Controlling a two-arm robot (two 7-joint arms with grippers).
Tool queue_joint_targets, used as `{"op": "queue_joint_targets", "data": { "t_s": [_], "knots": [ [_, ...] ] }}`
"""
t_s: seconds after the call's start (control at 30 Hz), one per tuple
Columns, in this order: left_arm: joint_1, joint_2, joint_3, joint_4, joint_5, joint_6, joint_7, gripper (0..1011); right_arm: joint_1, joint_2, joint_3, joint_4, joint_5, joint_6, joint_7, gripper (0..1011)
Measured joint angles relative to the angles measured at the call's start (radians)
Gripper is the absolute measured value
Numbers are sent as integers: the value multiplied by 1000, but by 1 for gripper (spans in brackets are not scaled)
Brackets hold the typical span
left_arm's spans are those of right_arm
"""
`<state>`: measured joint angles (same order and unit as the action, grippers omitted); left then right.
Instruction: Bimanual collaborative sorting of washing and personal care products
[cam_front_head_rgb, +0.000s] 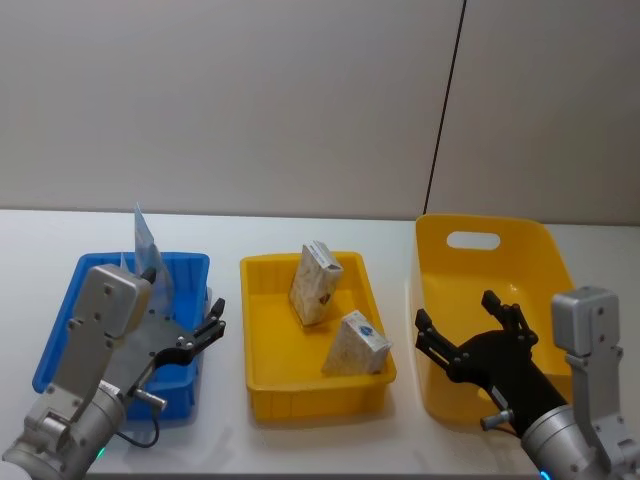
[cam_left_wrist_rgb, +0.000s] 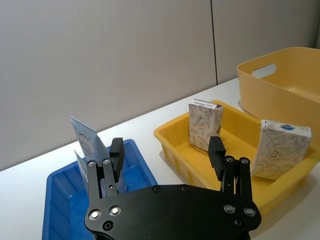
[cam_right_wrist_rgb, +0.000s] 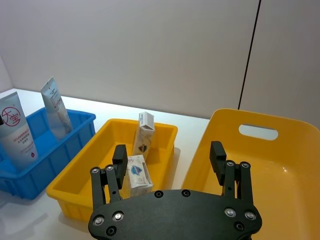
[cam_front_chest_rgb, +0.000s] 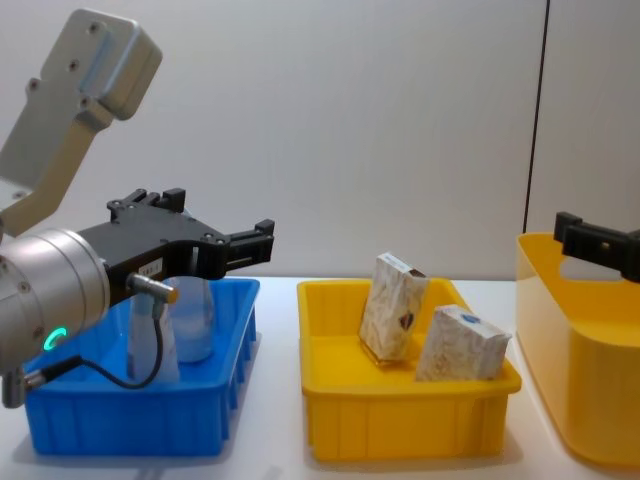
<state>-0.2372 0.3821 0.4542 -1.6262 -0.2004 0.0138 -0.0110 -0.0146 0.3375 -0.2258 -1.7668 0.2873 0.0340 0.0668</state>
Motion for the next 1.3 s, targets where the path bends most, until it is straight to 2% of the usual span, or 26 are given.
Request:
{"op": "queue_joint_targets", "data": {
  "t_s": [0.97, 1.1, 1.3],
  "knots": [
    [0, 0, 0, 0, 0, 0, 0, 1001, 3, -3, -2, 1, -2, 4, 0, 1005],
    [0, 0, 0, 0, 0, 0, 0, 1001, 13, -10, -9, 6, -6, 23, -2, 1004],
    [0, 0, 0, 0, 0, 0, 0, 1001, 40, -30, -27, 17, -10, 82, -8, 1005]
  ]
}}
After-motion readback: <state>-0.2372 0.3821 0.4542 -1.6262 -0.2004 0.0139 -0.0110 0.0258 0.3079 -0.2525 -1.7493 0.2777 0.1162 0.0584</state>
